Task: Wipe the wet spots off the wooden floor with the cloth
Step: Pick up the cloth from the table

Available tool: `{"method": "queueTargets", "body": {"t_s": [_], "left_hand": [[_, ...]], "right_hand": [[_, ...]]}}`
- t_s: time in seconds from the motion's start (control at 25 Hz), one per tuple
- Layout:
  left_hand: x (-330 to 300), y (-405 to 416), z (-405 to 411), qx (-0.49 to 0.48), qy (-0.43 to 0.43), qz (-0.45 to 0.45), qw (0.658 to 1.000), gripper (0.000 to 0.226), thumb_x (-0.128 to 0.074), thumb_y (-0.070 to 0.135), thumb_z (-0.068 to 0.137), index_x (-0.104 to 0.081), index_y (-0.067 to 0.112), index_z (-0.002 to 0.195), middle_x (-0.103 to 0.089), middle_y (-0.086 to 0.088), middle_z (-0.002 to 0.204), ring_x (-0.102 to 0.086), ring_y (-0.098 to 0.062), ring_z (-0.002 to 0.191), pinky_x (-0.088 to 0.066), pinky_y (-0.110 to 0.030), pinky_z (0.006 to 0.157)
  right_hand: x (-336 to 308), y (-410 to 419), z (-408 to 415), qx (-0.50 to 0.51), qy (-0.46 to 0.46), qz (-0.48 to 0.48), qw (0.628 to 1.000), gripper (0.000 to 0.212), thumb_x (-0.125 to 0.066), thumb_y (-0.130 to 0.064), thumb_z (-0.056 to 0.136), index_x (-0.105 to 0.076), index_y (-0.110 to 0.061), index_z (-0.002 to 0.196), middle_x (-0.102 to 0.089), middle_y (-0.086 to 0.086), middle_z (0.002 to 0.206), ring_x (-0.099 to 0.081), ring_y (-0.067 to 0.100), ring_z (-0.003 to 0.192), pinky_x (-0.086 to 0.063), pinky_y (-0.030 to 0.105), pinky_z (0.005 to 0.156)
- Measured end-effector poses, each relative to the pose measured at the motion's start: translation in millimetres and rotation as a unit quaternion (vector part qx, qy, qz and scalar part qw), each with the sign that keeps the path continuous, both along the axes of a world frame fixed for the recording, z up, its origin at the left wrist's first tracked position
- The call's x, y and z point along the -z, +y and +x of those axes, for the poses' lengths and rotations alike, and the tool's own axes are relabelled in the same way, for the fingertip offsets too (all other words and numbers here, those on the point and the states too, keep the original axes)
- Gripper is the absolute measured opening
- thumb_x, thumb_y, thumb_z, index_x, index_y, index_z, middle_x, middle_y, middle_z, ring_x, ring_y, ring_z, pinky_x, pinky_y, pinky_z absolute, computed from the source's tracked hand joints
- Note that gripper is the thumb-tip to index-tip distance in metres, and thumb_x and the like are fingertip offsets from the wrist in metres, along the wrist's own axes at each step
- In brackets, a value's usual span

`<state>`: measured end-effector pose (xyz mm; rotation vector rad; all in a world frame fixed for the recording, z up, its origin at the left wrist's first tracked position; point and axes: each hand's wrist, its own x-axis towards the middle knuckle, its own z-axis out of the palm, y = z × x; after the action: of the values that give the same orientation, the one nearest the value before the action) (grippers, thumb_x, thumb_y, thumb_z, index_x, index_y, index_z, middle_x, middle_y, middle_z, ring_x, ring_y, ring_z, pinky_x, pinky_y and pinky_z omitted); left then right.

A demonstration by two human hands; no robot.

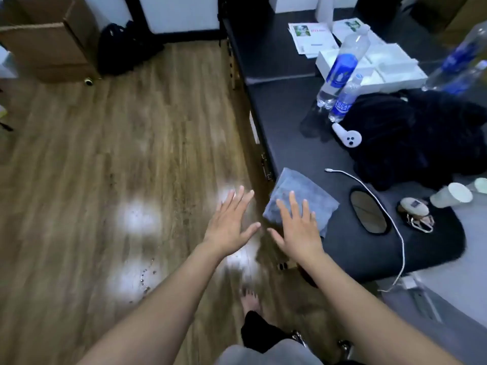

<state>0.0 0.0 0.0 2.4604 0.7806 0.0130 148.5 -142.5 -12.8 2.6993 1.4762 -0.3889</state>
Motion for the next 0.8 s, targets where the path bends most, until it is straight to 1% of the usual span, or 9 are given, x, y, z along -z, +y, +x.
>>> {"method": "queueTargets", "body": {"t_s": [0.08, 0.16, 0.32, 0.44, 0.52, 0.6, 0.64, 0.72, 0.8], "left_hand": [[17.6, -7.0, 35.5, -0.002, 0.008, -0.077, 0.997, 0.083, -0.054, 0.055, 0.097, -0.005, 0.034, 0.162, 0.004, 0.006, 0.171, 0.005, -0.017, 0.157, 0.003, -0.039, 0.124], [35.4, -11.7, 66.2, 0.010, 0.051, -0.115, 0.992, 0.089, -0.058, 0.053, 0.096, -0.002, 0.034, 0.162, 0.007, 0.006, 0.171, 0.004, -0.019, 0.157, -0.001, -0.045, 0.126], [76.8, -1.7, 127.0, 0.105, 0.189, -0.073, 0.974, 0.117, -0.075, 0.053, 0.083, 0.013, 0.041, 0.159, 0.026, 0.010, 0.166, 0.016, -0.023, 0.156, -0.006, -0.062, 0.121], [101.2, -0.4, 157.1, 0.115, 0.250, -0.076, 0.958, 0.125, -0.079, 0.051, 0.079, 0.019, 0.046, 0.155, 0.038, 0.007, 0.161, 0.022, -0.024, 0.154, -0.009, -0.069, 0.117], [116.1, -0.4, 166.6, 0.123, 0.230, -0.075, 0.963, 0.114, -0.075, 0.040, 0.085, 0.014, 0.048, 0.156, 0.037, 0.002, 0.162, 0.013, -0.028, 0.156, -0.017, -0.066, 0.118], [128.3, 2.0, 166.0, 0.124, 0.161, -0.078, 0.976, 0.097, -0.069, 0.026, 0.091, -0.003, 0.047, 0.159, 0.025, -0.004, 0.167, -0.011, -0.034, 0.154, -0.031, -0.054, 0.117], [131.1, 3.5, 163.7, 0.124, 0.130, -0.089, 0.980, 0.088, -0.067, 0.021, 0.093, -0.014, 0.046, 0.159, 0.017, -0.006, 0.168, -0.018, -0.034, 0.151, -0.034, -0.049, 0.117], [132.9, 7.2, 158.7, 0.117, 0.086, -0.113, 0.983, 0.074, -0.064, 0.016, 0.095, -0.031, 0.044, 0.156, 0.004, -0.005, 0.170, -0.021, -0.031, 0.150, -0.030, -0.041, 0.119], [129.9, 12.6, 156.5, 0.115, 0.061, -0.124, 0.984, 0.065, -0.065, 0.015, 0.096, -0.042, 0.039, 0.152, -0.007, -0.004, 0.170, -0.023, -0.029, 0.150, -0.026, -0.037, 0.121]], "right_hand": [[15.6, -9.7, 24.0, 0.044, 0.011, -0.025, 0.999, 0.084, -0.043, -0.064, 0.094, -0.008, -0.025, 0.160, 0.011, 0.012, 0.166, -0.007, 0.046, 0.150, -0.023, 0.059, 0.117], [36.2, -23.2, 46.9, 0.064, 0.024, -0.051, 0.996, 0.088, -0.044, -0.067, 0.093, -0.005, -0.025, 0.159, 0.015, 0.012, 0.166, -0.002, 0.044, 0.150, -0.020, 0.059, 0.118], [70.0, -30.9, 87.6, 0.068, 0.055, -0.079, 0.993, 0.100, -0.050, -0.073, 0.087, 0.002, -0.026, 0.159, 0.020, 0.013, 0.164, 0.007, 0.042, 0.151, -0.011, 0.056, 0.121], [89.5, -28.8, 98.0, 0.057, 0.074, -0.095, 0.991, 0.103, -0.053, -0.070, 0.087, 0.005, -0.024, 0.159, 0.018, 0.017, 0.164, 0.010, 0.042, 0.151, -0.005, 0.049, 0.123], [102.2, -27.7, 99.6, 0.050, 0.067, -0.085, 0.993, 0.094, -0.052, -0.059, 0.094, 0.005, -0.022, 0.159, 0.014, 0.019, 0.164, 0.009, 0.043, 0.151, -0.003, 0.048, 0.123], [109.7, -28.6, 101.5, 0.055, 0.067, -0.067, 0.994, 0.084, -0.050, -0.049, 0.098, 0.000, -0.022, 0.160, 0.010, 0.017, 0.165, 0.007, 0.041, 0.151, -0.005, 0.047, 0.124], [111.2, -29.6, 102.4, 0.061, 0.079, -0.056, 0.993, 0.080, -0.051, -0.044, 0.100, -0.003, -0.022, 0.160, 0.007, 0.015, 0.166, 0.006, 0.039, 0.152, -0.007, 0.046, 0.124], [110.8, -30.6, 104.3, 0.086, 0.116, -0.027, 0.989, 0.072, -0.053, -0.034, 0.101, -0.012, -0.022, 0.160, -0.001, 0.010, 0.167, 0.002, 0.034, 0.153, -0.015, 0.044, 0.122], [106.6, -30.9, 106.1, 0.113, 0.136, 0.006, 0.984, 0.068, -0.055, -0.028, 0.101, -0.020, -0.022, 0.159, -0.009, 0.004, 0.167, -0.003, 0.029, 0.154, -0.025, 0.041, 0.120]]}}
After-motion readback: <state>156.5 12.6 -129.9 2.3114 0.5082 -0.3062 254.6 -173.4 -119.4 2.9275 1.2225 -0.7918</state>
